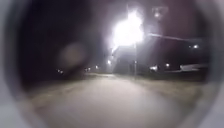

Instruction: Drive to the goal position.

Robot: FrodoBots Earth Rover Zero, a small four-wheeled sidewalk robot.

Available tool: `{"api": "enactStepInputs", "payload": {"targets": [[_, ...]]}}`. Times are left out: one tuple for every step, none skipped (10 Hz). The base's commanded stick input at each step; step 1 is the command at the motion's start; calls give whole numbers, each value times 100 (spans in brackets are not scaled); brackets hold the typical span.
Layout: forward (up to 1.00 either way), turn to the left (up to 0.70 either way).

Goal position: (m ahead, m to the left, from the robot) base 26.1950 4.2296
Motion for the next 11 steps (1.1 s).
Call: {"api": "enactStepInputs", "payload": {"targets": [[100,0],[100,0],[100,0],[100,0],[100,0],[100,0],[100,0],[100,0],[100,0],[100,0],[100,0]]}}
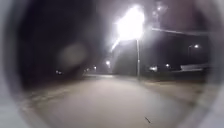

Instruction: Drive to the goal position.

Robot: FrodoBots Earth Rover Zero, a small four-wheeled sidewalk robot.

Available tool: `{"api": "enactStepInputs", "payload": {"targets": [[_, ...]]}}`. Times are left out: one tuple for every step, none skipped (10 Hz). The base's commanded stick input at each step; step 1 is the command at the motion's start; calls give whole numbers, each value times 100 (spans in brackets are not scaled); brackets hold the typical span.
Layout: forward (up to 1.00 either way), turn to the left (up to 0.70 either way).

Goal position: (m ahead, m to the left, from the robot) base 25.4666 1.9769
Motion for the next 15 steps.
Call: {"api": "enactStepInputs", "payload": {"targets": [[100,0],[100,0],[100,0],[100,0],[100,0],[100,19],[100,40],[100,40],[100,30],[100,6],[100,0],[100,0],[100,0],[100,0],[100,0]]}}
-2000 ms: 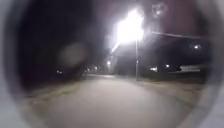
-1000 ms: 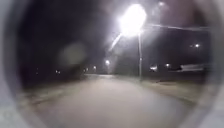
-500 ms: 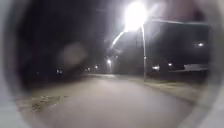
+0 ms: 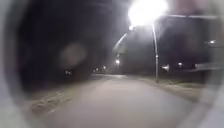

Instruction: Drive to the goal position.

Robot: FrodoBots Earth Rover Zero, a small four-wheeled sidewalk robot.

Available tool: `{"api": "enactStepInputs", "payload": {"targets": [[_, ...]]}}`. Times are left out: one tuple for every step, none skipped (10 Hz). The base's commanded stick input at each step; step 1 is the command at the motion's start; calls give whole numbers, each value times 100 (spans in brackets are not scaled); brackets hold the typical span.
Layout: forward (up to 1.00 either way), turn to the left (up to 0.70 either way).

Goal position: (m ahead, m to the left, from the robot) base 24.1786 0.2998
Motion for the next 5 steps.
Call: {"api": "enactStepInputs", "payload": {"targets": [[100,0],[100,0],[100,0],[100,0],[100,0]]}}
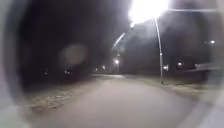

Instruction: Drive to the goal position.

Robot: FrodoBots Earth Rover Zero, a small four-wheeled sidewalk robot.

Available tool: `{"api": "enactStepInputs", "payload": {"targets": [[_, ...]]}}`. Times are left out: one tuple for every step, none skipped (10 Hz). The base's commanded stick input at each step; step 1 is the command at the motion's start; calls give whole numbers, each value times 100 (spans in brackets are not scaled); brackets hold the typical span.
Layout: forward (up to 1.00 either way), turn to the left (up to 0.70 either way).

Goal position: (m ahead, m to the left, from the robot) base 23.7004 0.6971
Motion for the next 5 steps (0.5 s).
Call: {"api": "enactStepInputs", "payload": {"targets": [[100,0],[100,0],[100,0],[100,0],[100,0]]}}
